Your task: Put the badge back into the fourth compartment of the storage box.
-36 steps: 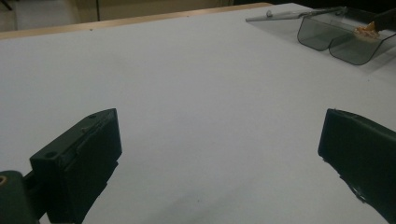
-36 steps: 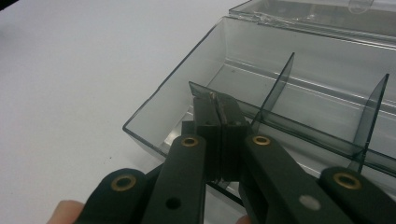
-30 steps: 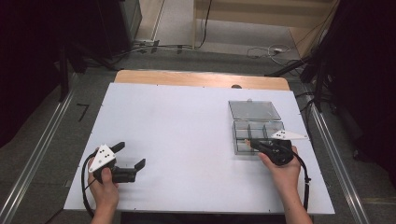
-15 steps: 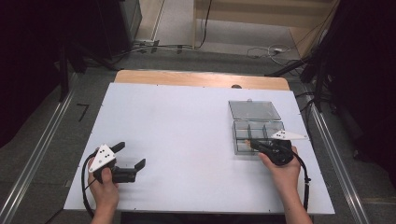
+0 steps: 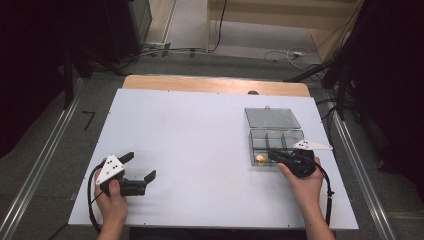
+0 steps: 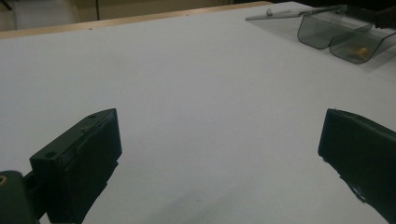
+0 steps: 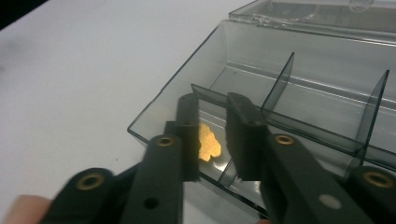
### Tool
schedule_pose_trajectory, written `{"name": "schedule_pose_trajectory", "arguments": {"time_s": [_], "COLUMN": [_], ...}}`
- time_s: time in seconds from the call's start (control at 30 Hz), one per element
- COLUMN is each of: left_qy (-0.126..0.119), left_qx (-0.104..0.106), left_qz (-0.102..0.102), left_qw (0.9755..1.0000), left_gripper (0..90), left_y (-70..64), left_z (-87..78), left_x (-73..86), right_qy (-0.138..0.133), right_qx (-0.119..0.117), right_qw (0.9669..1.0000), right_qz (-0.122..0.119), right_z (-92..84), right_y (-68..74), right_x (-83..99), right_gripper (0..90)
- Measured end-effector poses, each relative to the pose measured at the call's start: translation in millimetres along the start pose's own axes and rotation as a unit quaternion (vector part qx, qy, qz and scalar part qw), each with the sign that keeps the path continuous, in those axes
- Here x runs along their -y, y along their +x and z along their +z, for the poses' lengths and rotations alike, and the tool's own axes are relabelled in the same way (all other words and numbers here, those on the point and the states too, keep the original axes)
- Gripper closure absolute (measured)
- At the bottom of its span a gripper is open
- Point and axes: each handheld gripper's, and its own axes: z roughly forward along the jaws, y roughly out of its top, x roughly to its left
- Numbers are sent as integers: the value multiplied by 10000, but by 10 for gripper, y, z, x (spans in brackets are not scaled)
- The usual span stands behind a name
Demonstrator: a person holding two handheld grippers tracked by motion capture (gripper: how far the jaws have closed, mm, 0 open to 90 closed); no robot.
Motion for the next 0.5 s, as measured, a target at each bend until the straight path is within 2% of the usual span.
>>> {"name": "schedule_pose_trajectory", "arguments": {"time_s": [0.13,0.23,0.37,0.5], "left_qy": [-49,-59,-70,-99], "left_qx": [0,20,74,93], "left_qz": [-19,-15,-14,-51], "left_qw": [10000,10000,9999,9999], "left_gripper": [2,2,3,2], "left_y": [13,23,23,31], "left_z": [-3,-11,-11,-13], "left_x": [2,3,3,0], "right_qy": [-132,-216,-314,-402], "right_qx": [-23,-49,-99,-194], "right_qw": [9999,9997,9994,9988], "right_qz": [43,-34,-129,-210], "right_z": [-55,-88,-120,-163], "right_y": [-3,14,40,73], "right_x": [5,16,30,53], "right_gripper": [589,453,323,247]}}
